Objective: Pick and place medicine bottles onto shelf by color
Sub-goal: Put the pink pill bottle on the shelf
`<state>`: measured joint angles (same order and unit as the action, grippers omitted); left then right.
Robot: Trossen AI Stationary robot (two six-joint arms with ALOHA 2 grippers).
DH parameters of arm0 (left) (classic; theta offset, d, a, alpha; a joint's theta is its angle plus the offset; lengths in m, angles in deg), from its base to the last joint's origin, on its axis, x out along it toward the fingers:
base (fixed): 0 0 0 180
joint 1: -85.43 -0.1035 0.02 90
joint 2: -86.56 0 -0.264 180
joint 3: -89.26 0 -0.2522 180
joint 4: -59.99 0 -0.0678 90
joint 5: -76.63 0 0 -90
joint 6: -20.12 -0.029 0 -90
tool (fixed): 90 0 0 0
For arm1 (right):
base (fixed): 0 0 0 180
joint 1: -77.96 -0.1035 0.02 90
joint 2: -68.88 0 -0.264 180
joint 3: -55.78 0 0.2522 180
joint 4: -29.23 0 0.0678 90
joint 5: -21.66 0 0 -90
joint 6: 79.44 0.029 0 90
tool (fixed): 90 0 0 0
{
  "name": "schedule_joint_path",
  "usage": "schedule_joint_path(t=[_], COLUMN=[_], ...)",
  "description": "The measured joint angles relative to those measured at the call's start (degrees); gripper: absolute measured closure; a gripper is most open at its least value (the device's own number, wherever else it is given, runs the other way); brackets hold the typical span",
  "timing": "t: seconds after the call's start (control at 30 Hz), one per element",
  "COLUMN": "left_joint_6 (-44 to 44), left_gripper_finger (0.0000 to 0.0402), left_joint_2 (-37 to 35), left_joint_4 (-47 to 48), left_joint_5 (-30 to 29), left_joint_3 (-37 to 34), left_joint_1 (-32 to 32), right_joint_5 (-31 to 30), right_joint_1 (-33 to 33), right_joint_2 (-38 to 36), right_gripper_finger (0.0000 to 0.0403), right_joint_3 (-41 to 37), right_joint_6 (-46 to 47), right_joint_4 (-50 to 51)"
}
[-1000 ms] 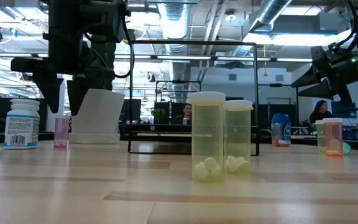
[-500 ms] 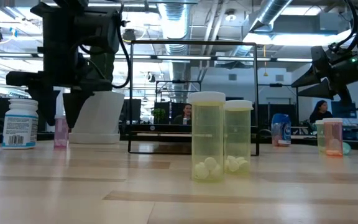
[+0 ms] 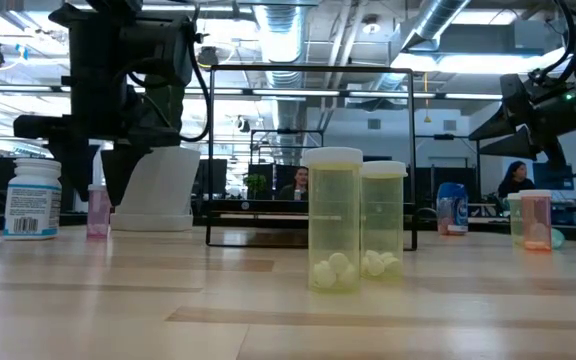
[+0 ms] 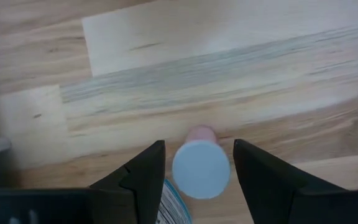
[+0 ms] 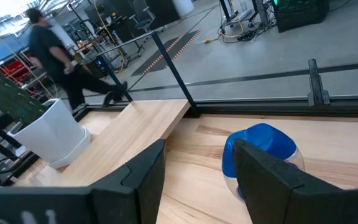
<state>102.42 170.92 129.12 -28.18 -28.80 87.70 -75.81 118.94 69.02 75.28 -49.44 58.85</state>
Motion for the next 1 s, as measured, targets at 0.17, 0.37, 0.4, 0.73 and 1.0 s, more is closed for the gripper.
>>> schedule_joint_path(t=[0.17, 0.37, 0.4, 0.73, 1.0], left_joint_6=[-0.5, -0.7, -0.7, -10.1, -17.6], left_gripper_finger=[0.0268, 0.0304, 0.0306, 0.0307, 0.0309], left_joint_2=[0.0, 0.0, 0.0, 0.0, 0.1], left_joint_4=[-0.3, -0.5, -0.4, -0.3, 0.1], left_joint_5=[-0.3, -0.6, -0.6, -1.9, -2.8], left_joint_3=[0.0, 0.0, 0.1, 6.0, 14.1], left_joint_1=[0.0, -0.1, -0.1, -2.5, -6.7], right_joint_5=[0.0, 0.0, 0.0, 0.0, 0.0], right_joint_1=[0.0, 0.0, 0.0, 0.0, 0.0], right_joint_2=[0.0, 0.0, 0.0, 0.0, 0.0], right_gripper_finger=[0.0193, 0.0193, 0.0193, 0.0193, 0.0193], right_joint_3=[0.0, 0.0, 0.0, 0.0, 0.0], right_joint_6=[0.0, 0.0, 0.0, 0.0, 0.0], right_joint_4=[0.0, 0.0, 0.0, 0.0, 0.0])
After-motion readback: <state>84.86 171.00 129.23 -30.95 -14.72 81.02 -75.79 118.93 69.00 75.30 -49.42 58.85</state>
